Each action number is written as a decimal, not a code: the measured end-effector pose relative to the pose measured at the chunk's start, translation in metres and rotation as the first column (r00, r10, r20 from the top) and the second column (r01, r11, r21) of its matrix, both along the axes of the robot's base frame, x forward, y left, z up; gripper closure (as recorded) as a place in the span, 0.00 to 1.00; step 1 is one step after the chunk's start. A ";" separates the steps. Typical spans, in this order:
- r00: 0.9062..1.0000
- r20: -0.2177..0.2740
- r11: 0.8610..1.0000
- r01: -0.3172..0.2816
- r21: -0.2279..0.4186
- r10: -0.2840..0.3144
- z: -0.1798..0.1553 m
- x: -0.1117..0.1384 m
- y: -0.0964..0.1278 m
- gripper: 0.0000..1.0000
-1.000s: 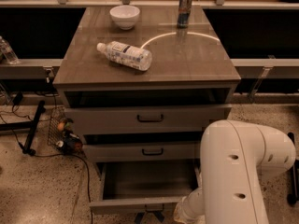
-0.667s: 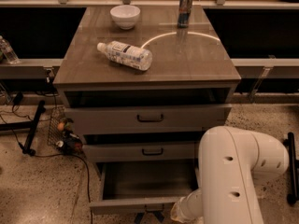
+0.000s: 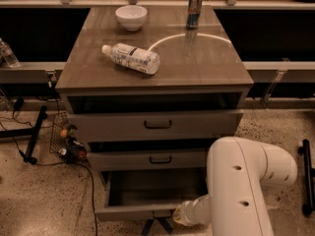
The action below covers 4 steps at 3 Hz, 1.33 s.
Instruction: Close bottom drawer
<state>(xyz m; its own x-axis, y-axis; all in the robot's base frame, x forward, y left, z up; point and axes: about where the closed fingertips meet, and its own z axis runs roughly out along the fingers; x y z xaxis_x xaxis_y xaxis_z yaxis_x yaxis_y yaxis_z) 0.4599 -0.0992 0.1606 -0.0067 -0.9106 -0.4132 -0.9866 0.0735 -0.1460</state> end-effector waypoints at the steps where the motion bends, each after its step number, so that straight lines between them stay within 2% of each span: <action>1: 1.000 0.024 1.000 -0.002 0.006 0.002 0.004 0.011 0.004 1.00; 2: 0.993 0.115 1.000 -0.012 0.027 0.009 0.019 0.052 0.020 1.00; 4: 0.993 0.115 1.000 -0.012 0.026 0.009 0.019 0.052 0.019 1.00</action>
Offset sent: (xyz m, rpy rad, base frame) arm 0.0931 0.0421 0.0385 0.0425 -0.2285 0.0151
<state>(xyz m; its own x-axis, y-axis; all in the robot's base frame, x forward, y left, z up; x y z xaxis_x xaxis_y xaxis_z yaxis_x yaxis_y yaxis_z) 0.5117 -0.0799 0.1792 0.0520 -0.8988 -0.4352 -0.9641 0.0685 -0.2566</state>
